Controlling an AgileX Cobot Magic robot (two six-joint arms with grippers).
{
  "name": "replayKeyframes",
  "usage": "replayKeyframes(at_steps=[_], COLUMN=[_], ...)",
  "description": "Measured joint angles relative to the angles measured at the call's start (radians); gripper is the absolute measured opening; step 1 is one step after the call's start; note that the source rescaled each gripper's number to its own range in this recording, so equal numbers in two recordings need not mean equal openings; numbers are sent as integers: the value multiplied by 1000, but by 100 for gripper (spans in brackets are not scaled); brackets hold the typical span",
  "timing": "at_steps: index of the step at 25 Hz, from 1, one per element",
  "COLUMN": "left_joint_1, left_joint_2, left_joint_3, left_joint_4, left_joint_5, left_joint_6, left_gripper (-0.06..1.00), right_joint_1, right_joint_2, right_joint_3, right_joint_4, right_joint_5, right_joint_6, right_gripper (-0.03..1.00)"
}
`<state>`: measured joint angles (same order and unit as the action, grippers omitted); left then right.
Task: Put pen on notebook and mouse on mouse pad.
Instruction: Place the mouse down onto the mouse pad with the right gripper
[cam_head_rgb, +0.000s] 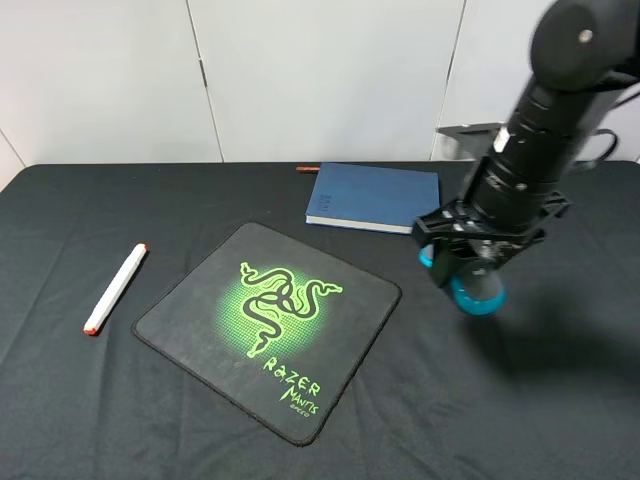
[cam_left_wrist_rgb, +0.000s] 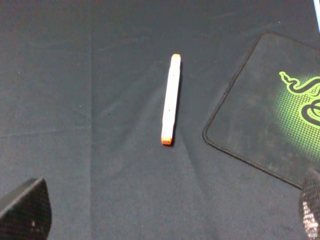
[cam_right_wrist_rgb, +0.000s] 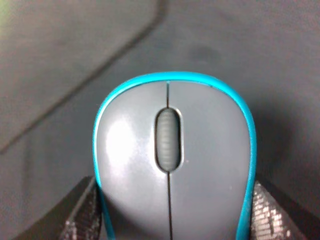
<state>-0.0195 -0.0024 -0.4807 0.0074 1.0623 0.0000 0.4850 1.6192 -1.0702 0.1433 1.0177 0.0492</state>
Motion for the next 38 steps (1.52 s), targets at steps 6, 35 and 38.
replayKeyframes(at_steps=[6, 35, 38], left_joint_1=[0, 0, 0], left_joint_2=[0, 0, 0], left_joint_3=[0, 0, 0], left_joint_4=[0, 0, -1], left_joint_5=[0, 0, 0], left_joint_6=[0, 0, 0], left_gripper=[100, 100, 100], right_joint_1=[136, 368, 368], right_joint_2=[40, 614, 616], right_joint_3=[-98, -570, -570], right_joint_4=[-2, -28, -33], right_joint_5=[13, -46, -46], right_joint_6=[70, 124, 137], right_gripper=[3, 3, 3])
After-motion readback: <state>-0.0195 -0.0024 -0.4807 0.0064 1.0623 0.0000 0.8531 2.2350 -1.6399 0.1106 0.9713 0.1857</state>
